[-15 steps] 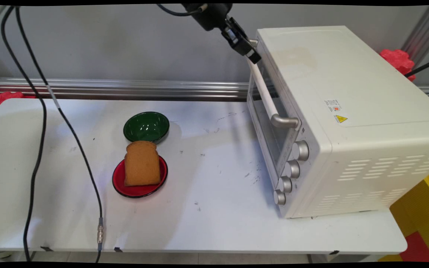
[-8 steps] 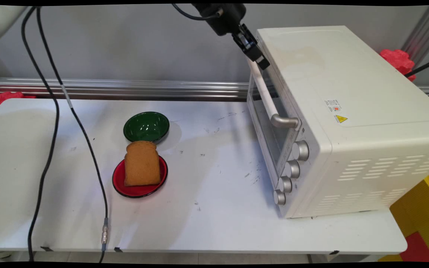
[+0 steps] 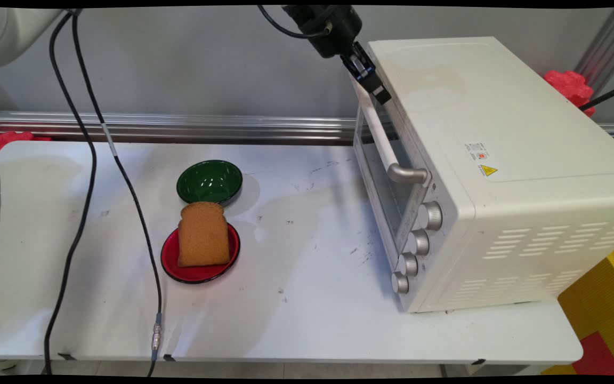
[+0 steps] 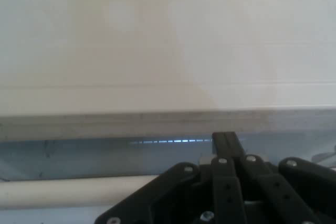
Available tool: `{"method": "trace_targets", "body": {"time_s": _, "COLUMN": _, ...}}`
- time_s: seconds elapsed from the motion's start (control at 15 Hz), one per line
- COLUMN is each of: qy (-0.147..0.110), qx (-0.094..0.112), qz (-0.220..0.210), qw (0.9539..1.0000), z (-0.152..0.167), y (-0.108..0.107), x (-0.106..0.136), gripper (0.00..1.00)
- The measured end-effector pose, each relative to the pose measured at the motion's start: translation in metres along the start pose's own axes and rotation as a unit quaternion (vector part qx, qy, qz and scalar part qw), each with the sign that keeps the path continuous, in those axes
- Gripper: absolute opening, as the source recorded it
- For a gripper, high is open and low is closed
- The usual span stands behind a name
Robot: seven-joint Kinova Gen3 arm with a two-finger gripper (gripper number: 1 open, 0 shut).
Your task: Open the oven
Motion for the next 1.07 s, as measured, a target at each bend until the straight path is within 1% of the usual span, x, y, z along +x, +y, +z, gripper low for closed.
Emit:
{"method": "trace_targets", "body": {"time_s": 0.6, "qy": -0.005, "qx": 0.005, "qz": 0.0, "qw": 1.0, "z": 0.017, "y": -0.007, "x": -0.002, "gripper": 0.0}}
{"method": "trace_targets", "body": {"time_s": 1.07, "qy": -0.008, "qx": 0.007, "qz": 0.003, "qw": 0.9999, "z": 0.028, "y": -0.009, "x": -0.009, "gripper": 0.0}}
